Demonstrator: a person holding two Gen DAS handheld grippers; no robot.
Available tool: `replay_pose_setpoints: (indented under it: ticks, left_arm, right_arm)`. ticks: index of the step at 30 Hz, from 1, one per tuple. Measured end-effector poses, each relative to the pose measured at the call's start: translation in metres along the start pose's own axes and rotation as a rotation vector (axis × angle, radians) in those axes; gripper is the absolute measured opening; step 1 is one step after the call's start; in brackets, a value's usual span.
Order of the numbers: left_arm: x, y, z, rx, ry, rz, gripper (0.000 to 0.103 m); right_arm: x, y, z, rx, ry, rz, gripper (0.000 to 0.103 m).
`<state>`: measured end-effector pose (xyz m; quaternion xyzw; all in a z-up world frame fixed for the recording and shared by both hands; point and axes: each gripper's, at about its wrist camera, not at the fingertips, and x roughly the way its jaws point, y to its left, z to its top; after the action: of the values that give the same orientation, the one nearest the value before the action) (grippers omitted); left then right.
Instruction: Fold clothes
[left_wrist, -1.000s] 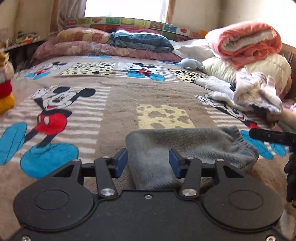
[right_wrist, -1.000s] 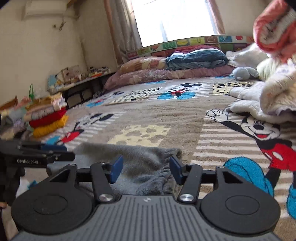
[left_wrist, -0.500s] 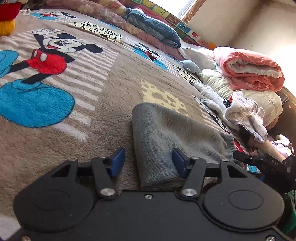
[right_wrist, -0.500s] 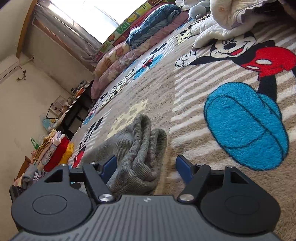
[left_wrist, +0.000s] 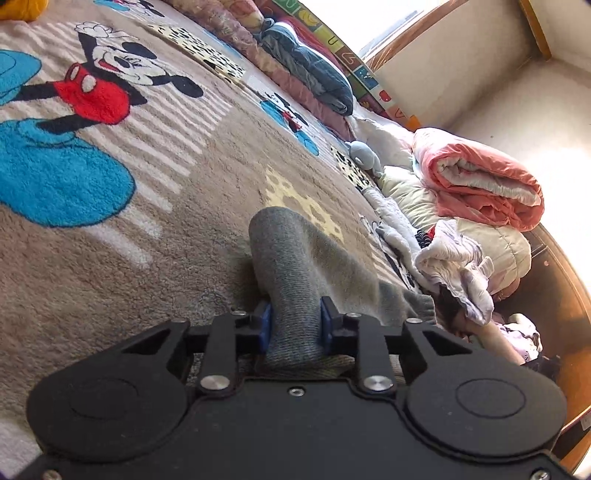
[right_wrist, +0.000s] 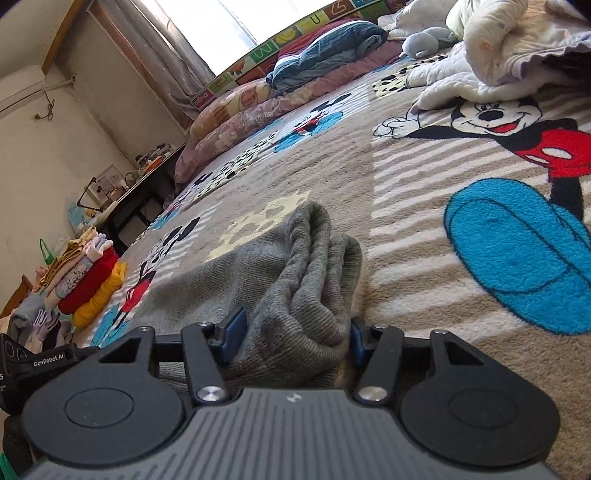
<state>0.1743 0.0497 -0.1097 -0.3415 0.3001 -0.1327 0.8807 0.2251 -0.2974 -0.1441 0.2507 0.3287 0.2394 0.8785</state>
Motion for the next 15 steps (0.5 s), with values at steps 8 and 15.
replay_pose_setpoints:
  ticks: [8, 15]
  left_arm:
    - [-0.100, -0.003, 0.014, -0.080, -0.145, -0.024, 0.022]
    - [-0.128, 0.056, -0.019, -0.190, -0.050, 0.116, 0.040]
  right_arm:
    - [-0.030, 0.040, -0.021, 0.229, -0.025, 0.238, 0.043]
    - [-0.006, 0.067, -0.072, 0.141, 0.117, 0.152, 0.049]
